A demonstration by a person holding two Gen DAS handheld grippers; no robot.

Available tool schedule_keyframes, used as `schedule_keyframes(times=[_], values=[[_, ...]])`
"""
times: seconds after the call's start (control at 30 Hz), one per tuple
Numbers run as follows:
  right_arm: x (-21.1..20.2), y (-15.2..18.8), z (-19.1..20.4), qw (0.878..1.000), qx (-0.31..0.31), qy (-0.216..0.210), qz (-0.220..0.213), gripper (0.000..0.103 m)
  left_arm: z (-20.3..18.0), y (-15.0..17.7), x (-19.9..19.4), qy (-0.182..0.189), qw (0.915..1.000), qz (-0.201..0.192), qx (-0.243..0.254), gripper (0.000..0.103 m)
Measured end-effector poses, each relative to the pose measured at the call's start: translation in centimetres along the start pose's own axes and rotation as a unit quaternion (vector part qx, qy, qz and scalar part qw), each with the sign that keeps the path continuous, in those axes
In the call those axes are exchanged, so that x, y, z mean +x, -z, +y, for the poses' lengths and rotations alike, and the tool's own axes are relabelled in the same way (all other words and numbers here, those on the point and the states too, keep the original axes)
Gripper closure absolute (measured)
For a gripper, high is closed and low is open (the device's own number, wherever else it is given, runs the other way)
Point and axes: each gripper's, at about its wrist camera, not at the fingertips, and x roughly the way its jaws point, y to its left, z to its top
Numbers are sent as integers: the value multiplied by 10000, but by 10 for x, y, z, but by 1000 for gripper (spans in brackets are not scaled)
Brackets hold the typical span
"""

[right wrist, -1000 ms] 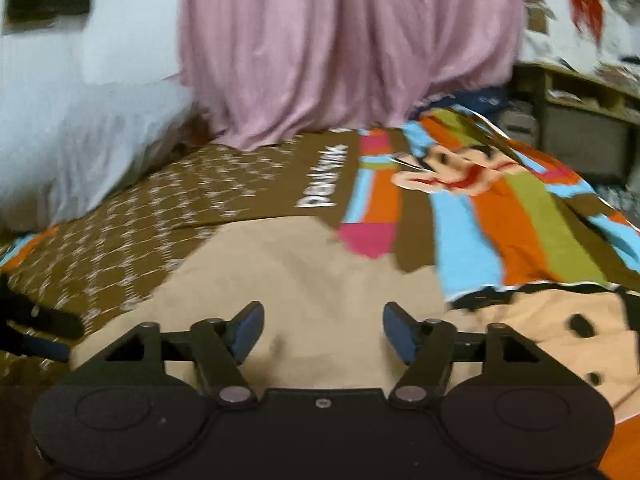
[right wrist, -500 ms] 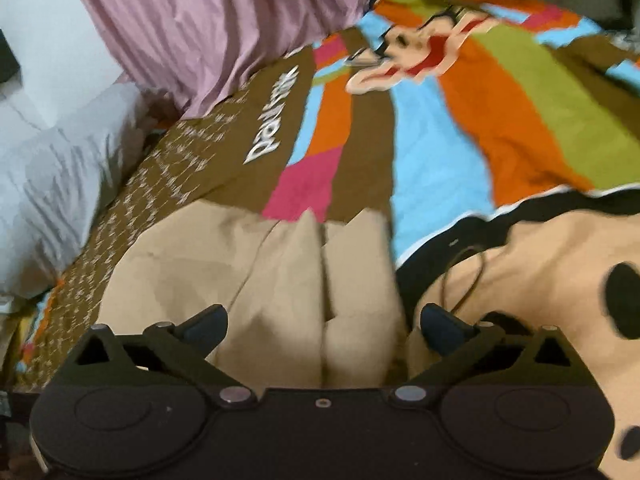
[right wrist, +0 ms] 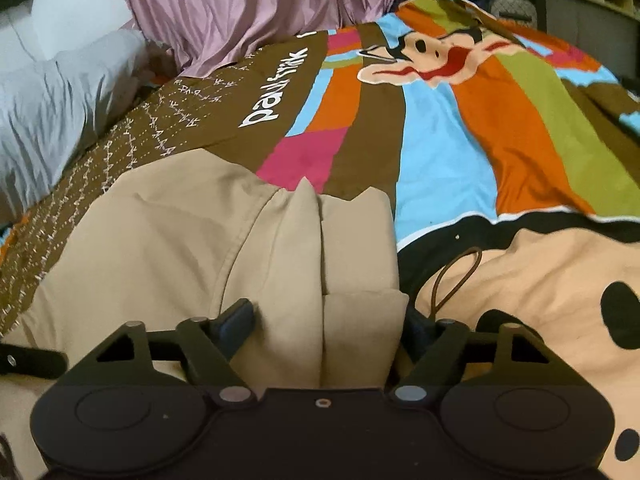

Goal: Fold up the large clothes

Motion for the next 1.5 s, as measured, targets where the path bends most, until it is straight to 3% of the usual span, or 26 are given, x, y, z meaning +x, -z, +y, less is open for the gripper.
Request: schedule_keyframes(times=[0.13,0.27,0.47,0.83,0.97,1.03,1.07,1.13,1.2,1.27,1.3,1.37,1.5], values=[[-2,0,1,9999,-83,73,-85,42,29,0,-24,572,9954,-571,-518,4],[-4,1,-2,9997,-42,160,-152,56,39,-8,-23,455,9956,-523,-624,13],[-2,0,-8,9998,170,28,-80,56,37,-15,-1,458,9969,-137,-630,7],[0,1,-13,9993,369,-90,-62,54,36,-16,15,471,9971,82,-589,3],[0,2,-14,9991,400,-145,-62,49,40,-18,26,616,9953,250,-701,0],[1,2,-16,9985,466,-272,-65,43,39,-19,32,697,9945,346,-703,1],[1,2,-18,9980,512,-357,-61,38,37,-19,34,752,9943,392,-653,13],[3,1,-19,9975,552,-433,-9,36,26,-22,36,604,9959,411,-532,16],[3,-1,-14,9986,420,-327,50,41,15,-25,35,380,9974,422,-441,23],[0,-5,-8,9994,333,-29,61,75,5,-28,25,264,9988,332,-242,30],[-5,-7,-8,9991,415,-84,8,80,1,-29,20,251,9992,268,-146,32],[-17,-10,-6,9970,600,-470,-168,84,-7,-33,8,261,9995,152,-2,36],[-37,-23,23,9935,388,-987,-406,84,-16,-46,-19,438,9988,-151,156,40]])
